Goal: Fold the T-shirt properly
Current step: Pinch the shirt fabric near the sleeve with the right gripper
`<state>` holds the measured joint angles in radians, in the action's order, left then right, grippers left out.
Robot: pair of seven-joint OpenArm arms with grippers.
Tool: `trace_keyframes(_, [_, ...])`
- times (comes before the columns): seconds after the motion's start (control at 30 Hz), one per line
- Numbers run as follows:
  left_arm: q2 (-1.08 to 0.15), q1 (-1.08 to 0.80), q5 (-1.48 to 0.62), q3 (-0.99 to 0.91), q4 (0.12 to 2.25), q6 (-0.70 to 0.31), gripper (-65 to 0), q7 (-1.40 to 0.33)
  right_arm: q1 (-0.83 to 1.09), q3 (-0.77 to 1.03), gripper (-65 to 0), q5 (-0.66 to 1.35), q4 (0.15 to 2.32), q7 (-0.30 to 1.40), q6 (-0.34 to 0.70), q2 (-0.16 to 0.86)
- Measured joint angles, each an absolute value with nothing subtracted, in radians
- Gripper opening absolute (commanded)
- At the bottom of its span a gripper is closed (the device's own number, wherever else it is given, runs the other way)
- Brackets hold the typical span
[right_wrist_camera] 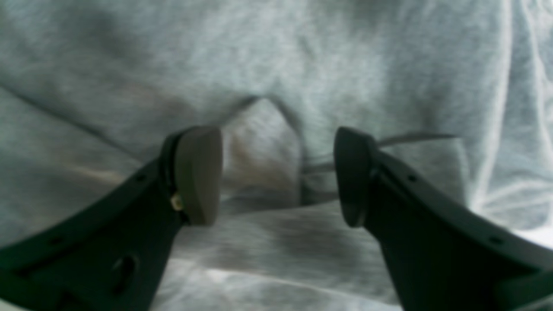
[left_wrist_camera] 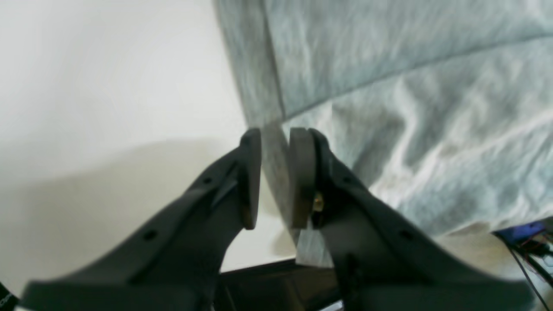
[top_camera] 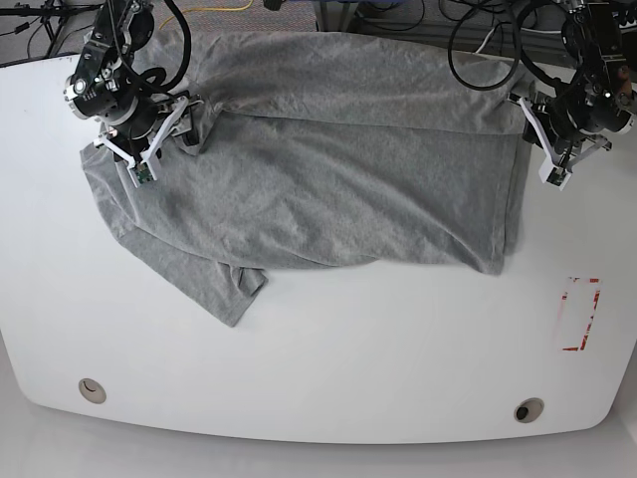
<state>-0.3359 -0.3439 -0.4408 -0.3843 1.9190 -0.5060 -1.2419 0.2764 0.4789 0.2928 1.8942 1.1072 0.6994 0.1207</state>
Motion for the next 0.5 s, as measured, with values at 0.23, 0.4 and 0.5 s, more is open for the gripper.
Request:
trace_keyframes(0.23, [-0.336, -0.345, -0.438, -0.384, 1.919, -0.506, -55.4, -1.249, 0.269, 0.477, -27.6, 0.29, 1.789, 1.044, 0.699, 0.125])
trace_keyframes(0.4, [-0.336, -0.345, -0.438, -0.384, 1.919, -0.506, -55.4, -1.249, 0.273, 0.477, -41.2, 0.287, 1.77, 1.021, 0.699, 0.125])
trace_keyframes(0.5, [-0.336, -0.345, -0.437, -0.384, 1.919, -0.506, -55.4, -1.249, 0.273, 0.476, -53.9, 0.287, 1.769, 1.021, 0.699, 0.125])
